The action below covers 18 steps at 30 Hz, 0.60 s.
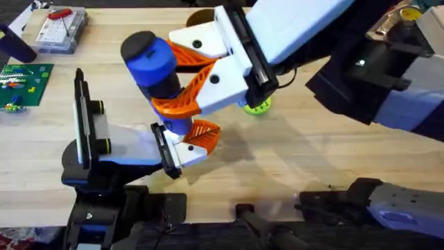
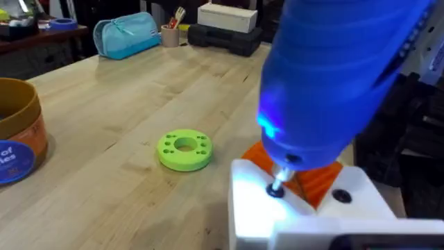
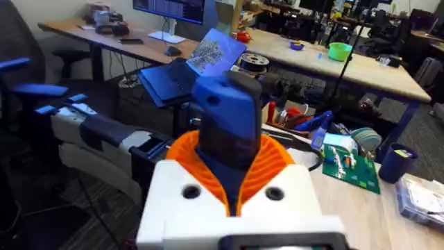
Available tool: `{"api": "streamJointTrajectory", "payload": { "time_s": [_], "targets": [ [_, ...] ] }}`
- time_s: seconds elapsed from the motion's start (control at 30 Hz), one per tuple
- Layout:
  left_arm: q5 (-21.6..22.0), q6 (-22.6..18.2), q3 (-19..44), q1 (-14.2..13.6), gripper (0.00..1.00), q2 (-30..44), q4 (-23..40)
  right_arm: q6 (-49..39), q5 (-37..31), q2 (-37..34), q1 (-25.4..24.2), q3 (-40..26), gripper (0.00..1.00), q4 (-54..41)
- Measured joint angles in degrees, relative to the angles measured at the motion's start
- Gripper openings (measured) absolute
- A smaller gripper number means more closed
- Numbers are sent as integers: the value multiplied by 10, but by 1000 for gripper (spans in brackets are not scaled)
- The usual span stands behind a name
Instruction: Pick up the gripper from the table and insert it into the empty holder that is missing its gripper. Then pick up a screw, insert it into the mounting hole, and use the screwdriver to tighten it. Finally, clean up the table by picking up the vegetable and placing it into the bucket.
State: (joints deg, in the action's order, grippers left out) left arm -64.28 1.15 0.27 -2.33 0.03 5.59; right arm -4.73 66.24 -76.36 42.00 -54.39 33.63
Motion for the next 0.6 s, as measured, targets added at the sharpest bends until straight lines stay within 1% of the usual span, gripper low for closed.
{"api": "streamJointTrajectory", "payload": {
  "time_s": [0.5,0.6],
  "targets": [
    [0,0,0,0,15,0,1,0,-5,0,0,0,41,-5],
    [0,0,0,0,15,0,0,8,-6,0,0,1,41,22]
  ]
}}
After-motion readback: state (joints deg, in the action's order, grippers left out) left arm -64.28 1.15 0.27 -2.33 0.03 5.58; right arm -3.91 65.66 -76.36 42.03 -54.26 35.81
